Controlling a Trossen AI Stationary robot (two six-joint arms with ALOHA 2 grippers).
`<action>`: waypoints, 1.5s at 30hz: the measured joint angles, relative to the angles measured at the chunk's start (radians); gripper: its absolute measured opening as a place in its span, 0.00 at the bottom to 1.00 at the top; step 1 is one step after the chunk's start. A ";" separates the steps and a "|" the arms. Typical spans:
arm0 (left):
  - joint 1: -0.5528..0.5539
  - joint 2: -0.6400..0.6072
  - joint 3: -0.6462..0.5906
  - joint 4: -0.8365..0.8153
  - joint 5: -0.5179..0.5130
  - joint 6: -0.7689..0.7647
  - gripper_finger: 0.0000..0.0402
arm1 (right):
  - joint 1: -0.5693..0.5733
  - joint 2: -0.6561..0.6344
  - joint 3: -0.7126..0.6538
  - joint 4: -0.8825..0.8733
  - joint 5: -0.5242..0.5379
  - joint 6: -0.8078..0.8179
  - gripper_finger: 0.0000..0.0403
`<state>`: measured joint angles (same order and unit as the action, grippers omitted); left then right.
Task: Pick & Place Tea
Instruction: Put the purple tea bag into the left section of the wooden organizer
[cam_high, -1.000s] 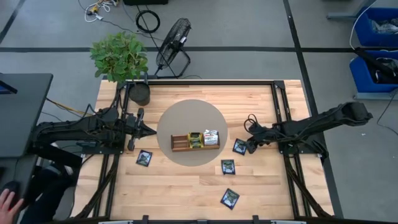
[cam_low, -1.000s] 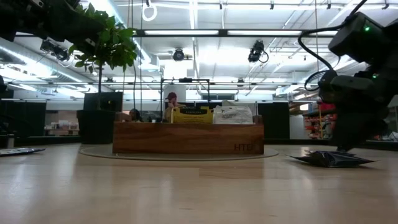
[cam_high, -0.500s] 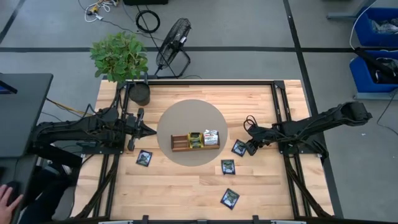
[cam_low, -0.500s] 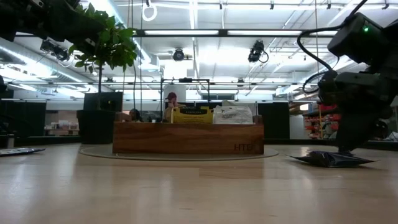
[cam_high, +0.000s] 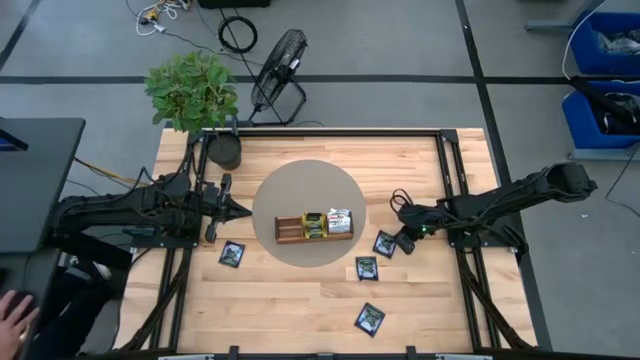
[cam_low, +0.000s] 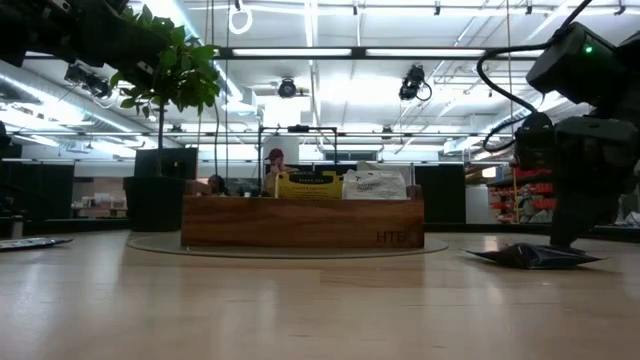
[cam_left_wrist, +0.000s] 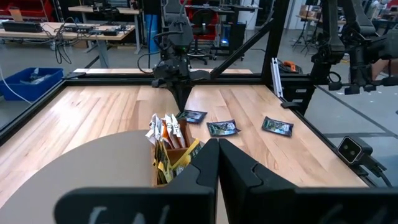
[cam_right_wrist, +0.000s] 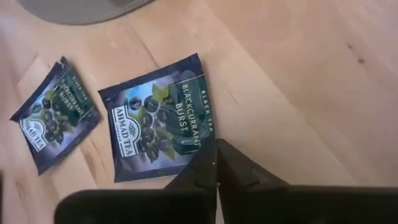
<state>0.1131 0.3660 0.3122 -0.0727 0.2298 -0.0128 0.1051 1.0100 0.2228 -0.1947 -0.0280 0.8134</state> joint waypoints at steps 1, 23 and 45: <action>0.000 0.000 0.000 0.000 0.000 0.000 0.03 | 0.000 0.000 0.003 0.001 0.001 -0.012 0.01; 0.000 0.000 0.000 0.000 0.000 -0.001 0.03 | 0.076 -0.001 0.304 -0.235 0.190 -0.221 0.00; 0.000 0.084 0.002 0.142 -0.043 -0.086 0.04 | 0.189 -0.001 0.305 -0.180 0.323 -0.264 0.00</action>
<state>0.1127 0.4499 0.3138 0.0696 0.1865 -0.0990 0.2940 1.0088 0.5282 -0.3747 0.2953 0.5495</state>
